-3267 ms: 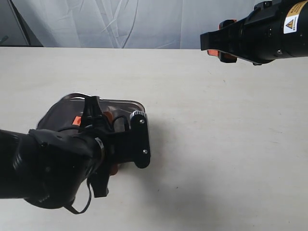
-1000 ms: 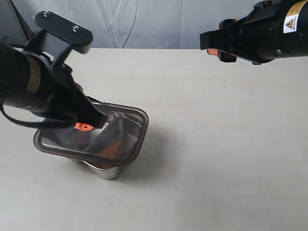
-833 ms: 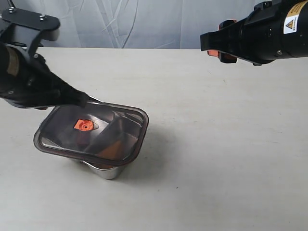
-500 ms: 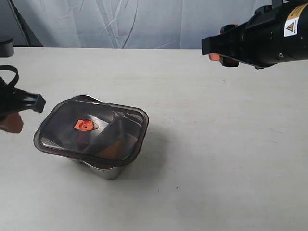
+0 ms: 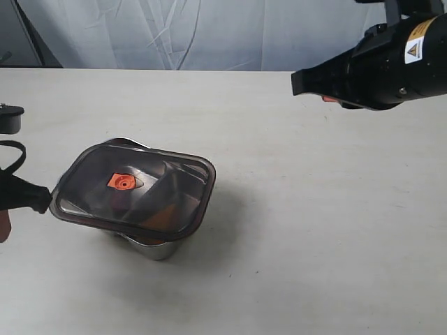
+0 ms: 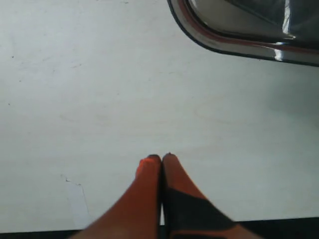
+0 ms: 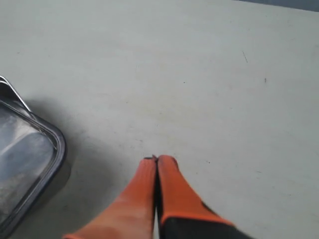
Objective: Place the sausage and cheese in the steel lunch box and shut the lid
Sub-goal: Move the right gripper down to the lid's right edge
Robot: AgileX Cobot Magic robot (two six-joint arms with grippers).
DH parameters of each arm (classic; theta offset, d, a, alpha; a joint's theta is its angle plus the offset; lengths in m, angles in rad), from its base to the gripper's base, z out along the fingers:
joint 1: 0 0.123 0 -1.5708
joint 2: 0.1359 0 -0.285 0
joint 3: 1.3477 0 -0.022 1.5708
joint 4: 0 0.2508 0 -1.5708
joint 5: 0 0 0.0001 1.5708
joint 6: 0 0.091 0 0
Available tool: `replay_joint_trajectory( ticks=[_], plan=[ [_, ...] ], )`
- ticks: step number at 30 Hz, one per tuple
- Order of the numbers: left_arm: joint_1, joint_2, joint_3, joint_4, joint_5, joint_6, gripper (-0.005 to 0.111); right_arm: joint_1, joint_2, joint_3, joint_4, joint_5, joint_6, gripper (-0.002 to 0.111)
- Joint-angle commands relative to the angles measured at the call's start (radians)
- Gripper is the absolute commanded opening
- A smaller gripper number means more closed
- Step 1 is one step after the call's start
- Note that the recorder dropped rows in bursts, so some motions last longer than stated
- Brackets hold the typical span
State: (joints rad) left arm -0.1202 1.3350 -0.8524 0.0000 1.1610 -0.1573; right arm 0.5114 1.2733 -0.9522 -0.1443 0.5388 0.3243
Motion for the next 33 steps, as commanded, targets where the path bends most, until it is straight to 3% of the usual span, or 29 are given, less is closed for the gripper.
replay_joint_trajectory(
  ticks=[1,18,33],
  plan=[
    [-0.001,0.034,0.03,-0.027,-0.07,0.002,0.0,-0.004,0.082,-0.015,0.077,0.018,-0.092,0.0],
    [-0.001,0.214,0.03,-0.027,-0.2,0.028,0.0,-0.004,0.362,-0.299,0.127,0.124,-0.175,0.0],
    [-0.001,0.219,0.03,-0.025,-0.318,0.03,0.0,-0.004,0.518,-0.459,0.129,0.173,-0.178,0.0]
  ],
)
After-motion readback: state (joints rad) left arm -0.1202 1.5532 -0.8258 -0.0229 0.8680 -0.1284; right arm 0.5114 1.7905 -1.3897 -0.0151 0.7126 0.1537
